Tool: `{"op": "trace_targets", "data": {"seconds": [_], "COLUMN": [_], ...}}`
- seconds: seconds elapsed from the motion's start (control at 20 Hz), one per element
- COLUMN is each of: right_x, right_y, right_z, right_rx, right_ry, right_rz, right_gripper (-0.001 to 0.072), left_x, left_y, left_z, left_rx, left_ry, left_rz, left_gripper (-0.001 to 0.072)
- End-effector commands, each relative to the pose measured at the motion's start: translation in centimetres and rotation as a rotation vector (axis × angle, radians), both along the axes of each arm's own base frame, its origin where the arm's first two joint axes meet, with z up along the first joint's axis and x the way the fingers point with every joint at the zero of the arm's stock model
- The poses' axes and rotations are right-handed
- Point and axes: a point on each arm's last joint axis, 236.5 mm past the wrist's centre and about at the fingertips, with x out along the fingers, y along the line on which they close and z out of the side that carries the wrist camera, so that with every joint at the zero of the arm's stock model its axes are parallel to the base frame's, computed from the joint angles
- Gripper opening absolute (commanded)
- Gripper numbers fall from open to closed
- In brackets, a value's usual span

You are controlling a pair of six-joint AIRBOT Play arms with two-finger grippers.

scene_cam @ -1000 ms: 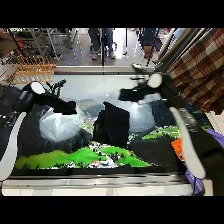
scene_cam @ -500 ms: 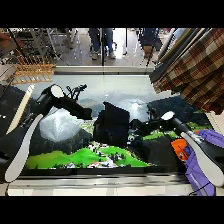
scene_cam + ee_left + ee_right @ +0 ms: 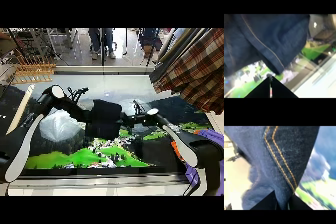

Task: Fold the clothes and pants, and hang the long-sleeved shirts on hangers.

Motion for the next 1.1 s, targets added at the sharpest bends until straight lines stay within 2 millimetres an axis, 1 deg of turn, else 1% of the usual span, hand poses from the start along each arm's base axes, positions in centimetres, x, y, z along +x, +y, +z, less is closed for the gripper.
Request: {"op": "trace_targets", "data": {"seconds": [0.0,0.05,0.1,0.15,0.2,0.25,0.3,0.35,0.4,0.5,0.55,0.6,0.65,0.7,0.75,0.8,0.85,0.95,1.0,1.05], "right_x": [2.8,2.9,2.5,1.5,0.4,-0.9,-2.4,-4.5,-7.0,-13.0,-15.6,-18.5,-21.3,-24.3,-27.7,-30.7,-33.7,-38.5,-40.5,-42.3], "right_y": [-1.1,-3.1,-5.8,-8.7,-11.8,-15.5,-19.2,-23.1,-26.6,-33.6,-36.3,-39.0,-41.2,-42.8,-44.3,-45.3,-45.8,-47.4,-48.4,-49.8], "right_z": [7.3,9.9,12.5,15.0,17.0,18.9,20.3,21.4,22.0,22.2,22.2,22.0,21.2,19.6,17.2,14.7,11.9,7.3,5.7,4.6], "right_rx": [-0.025,-0.054,-0.079,-0.11,-0.141,-0.188,-0.244,-0.304,-0.356,-0.445,-0.47,-0.488,-0.502,-0.507,-0.511,-0.511,-0.516,-0.606,-0.671,-0.749], "right_ry": [-0.114,-0.148,-0.172,-0.191,-0.201,-0.205,-0.2,-0.188,-0.157,-0.068,-0.056,-0.033,0.006,0.084,0.209,0.331,0.458,0.641,0.71,0.776], "right_rz": [-0.031,-0.052,-0.078,-0.096,-0.123,-0.172,-0.23,-0.281,-0.321,-0.415,-0.457,-0.521,-0.572,-0.629,-0.692,-0.746,-0.781,-0.826,-0.839,-0.876], "right_gripper": [0.003,0.0029,0.0029,0.0029,0.0028,0.0028,0.0028,0.0027,0.0027,0.0027,0.0027,0.0026,0.0027,0.0027,0.0028,0.0029,0.0029,0.0029,0.0029,0.0029], "left_x": [-2.6,-2.8,-2.9,-3.3,-3.7,-4.2,-4.8,-5.5,-6.2,-7.6,-8.1,-8.5,-8.6,-8.7,-8.7,-8.8,-8.8,-8.7,-8.5,-8.4], "left_y": [0.4,0.4,0.3,0.0,-0.5,-1.1,-1.9,-2.8,-3.7,-5.4,-6.1,-6.8,-7.4,-7.9,-8.2,-8.3,-8.3,-8.2,-8.0,-7.9], "left_z": [0.2,0.4,0.6,0.9,1.1,1.4,1.6,1.7,1.8,1.8,1.8,1.8,1.8,1.7,1.8,1.8,1.8,1.8,1.7,1.7], "left_rx": [0.014,0.017,0.017,0.017,0.02,0.019,0.02,0.02,0.02,0.022,0.021,0.019,0.014,0.008,0.006,0.005,0.005,0.006,0.006,0.006], "left_ry": [0.092,0.105,0.107,0.111,0.112,0.108,0.102,0.099,0.097,0.095,0.089,0.081,0.065,0.048,0.042,0.041,0.041,0.041,0.041,0.041], "left_rz": [-0.054,-0.045,-0.038,-0.04,-0.052,-0.071,-0.095,-0.119,-0.146,-0.195,-0.215,-0.23,-0.245,-0.259,-0.261,-0.263,-0.263,-0.26,-0.255,-0.251], "left_gripper": [0.0024,0.0024,0.0024,0.0024,0.0024,0.0024,0.0024,0.0024,0.0024,0.0024,0.0024,0.0024,0.0024,0.0024,0.0024,0.0025,0.0024,0.0025,0.0024,0.0025]}}
